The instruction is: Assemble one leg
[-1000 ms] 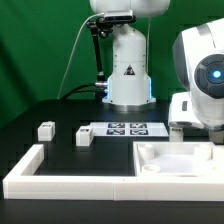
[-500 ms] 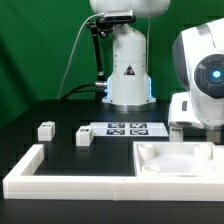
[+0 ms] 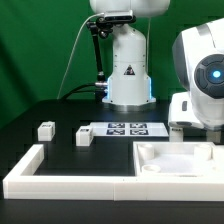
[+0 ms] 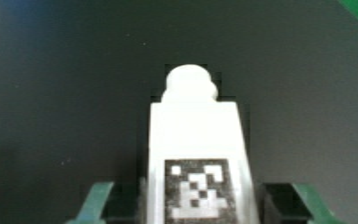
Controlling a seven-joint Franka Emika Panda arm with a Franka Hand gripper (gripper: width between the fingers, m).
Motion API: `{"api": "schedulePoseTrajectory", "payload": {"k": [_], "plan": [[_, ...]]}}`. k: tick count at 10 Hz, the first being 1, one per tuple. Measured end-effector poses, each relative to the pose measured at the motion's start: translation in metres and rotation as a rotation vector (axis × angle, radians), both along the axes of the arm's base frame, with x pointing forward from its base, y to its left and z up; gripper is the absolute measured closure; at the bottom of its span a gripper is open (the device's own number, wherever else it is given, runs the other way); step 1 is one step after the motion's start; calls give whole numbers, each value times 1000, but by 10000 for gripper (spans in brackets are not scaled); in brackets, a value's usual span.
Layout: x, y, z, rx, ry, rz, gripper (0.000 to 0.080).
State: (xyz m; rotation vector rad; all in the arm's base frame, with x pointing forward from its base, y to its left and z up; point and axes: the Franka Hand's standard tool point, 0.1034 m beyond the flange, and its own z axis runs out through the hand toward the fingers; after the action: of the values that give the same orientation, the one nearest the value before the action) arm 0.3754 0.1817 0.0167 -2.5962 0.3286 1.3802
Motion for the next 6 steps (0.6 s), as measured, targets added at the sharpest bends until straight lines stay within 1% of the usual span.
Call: {"api": "schedulePoseTrajectory", "payload": {"k": [1,3,4,5,6], "plan": [[3,-5,16,32,11,16,509],[16,-12,45,61,-8,27,509],[23,-13,58,64,-19,29,509],[27,-11,65,68,-22,34,509],[26,-12,62,67,-22,33,509]]}}
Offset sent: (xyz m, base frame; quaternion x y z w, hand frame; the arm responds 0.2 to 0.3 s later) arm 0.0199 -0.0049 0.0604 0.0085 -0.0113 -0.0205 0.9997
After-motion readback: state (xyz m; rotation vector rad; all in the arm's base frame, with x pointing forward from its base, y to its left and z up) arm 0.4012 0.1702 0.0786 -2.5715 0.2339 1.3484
